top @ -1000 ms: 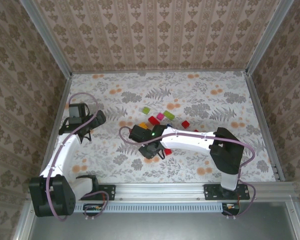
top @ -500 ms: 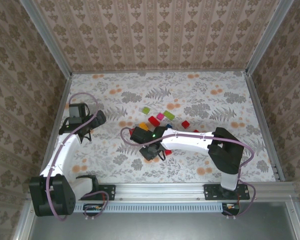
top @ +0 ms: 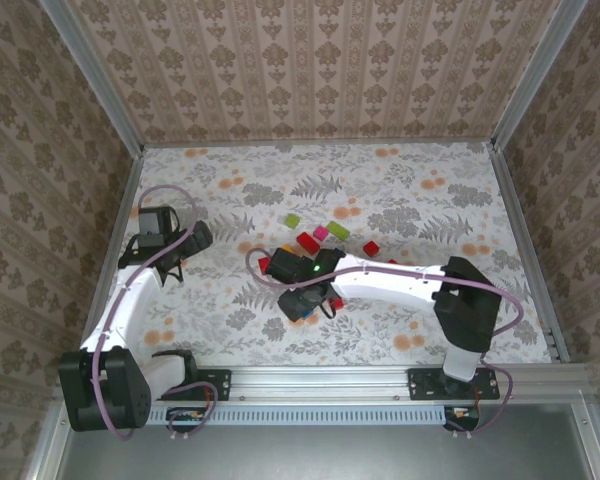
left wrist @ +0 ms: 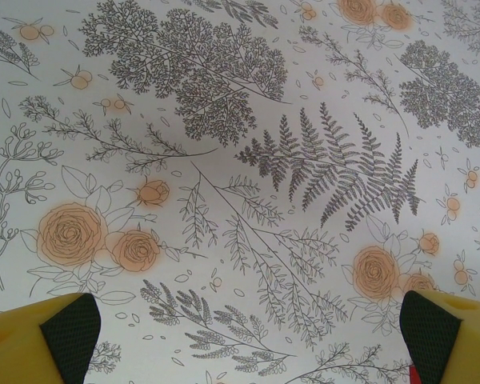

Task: Assemble a carrot with lego

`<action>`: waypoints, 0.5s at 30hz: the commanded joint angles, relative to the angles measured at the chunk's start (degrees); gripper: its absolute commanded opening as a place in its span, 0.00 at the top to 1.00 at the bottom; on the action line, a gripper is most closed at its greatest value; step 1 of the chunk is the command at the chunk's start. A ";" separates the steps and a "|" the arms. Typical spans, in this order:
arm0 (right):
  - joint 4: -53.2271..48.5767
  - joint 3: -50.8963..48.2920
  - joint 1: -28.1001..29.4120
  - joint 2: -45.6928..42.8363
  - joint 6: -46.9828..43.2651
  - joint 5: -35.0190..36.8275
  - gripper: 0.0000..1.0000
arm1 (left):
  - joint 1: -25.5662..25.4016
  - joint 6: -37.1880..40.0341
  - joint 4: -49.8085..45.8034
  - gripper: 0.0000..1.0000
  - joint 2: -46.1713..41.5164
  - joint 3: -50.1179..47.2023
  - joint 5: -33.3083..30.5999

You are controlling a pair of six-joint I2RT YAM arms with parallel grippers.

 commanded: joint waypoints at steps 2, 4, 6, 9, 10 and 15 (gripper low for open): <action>-3.25 -1.63 -2.35 -6.13 -0.56 3.23 0.34 | 0.46 0.85 0.42 0.00 -0.09 0.38 0.86; -3.44 -3.10 -4.24 -7.84 -0.57 3.36 0.35 | 0.47 0.92 0.47 0.00 -0.17 0.31 0.91; -3.45 -4.67 -6.27 -9.08 -0.79 3.26 0.38 | 0.51 0.91 0.54 0.00 -0.18 0.36 1.01; -2.73 -7.00 -9.03 -9.91 -1.13 2.44 0.41 | 0.49 0.89 0.57 0.00 -0.23 0.30 1.04; -2.27 -7.87 -9.84 -9.88 -1.23 1.83 0.41 | 0.49 0.93 0.54 0.00 -0.27 0.33 1.05; -0.06 -9.62 -11.01 -6.85 -1.40 0.33 0.42 | 0.46 0.91 0.53 0.00 -0.18 0.37 1.10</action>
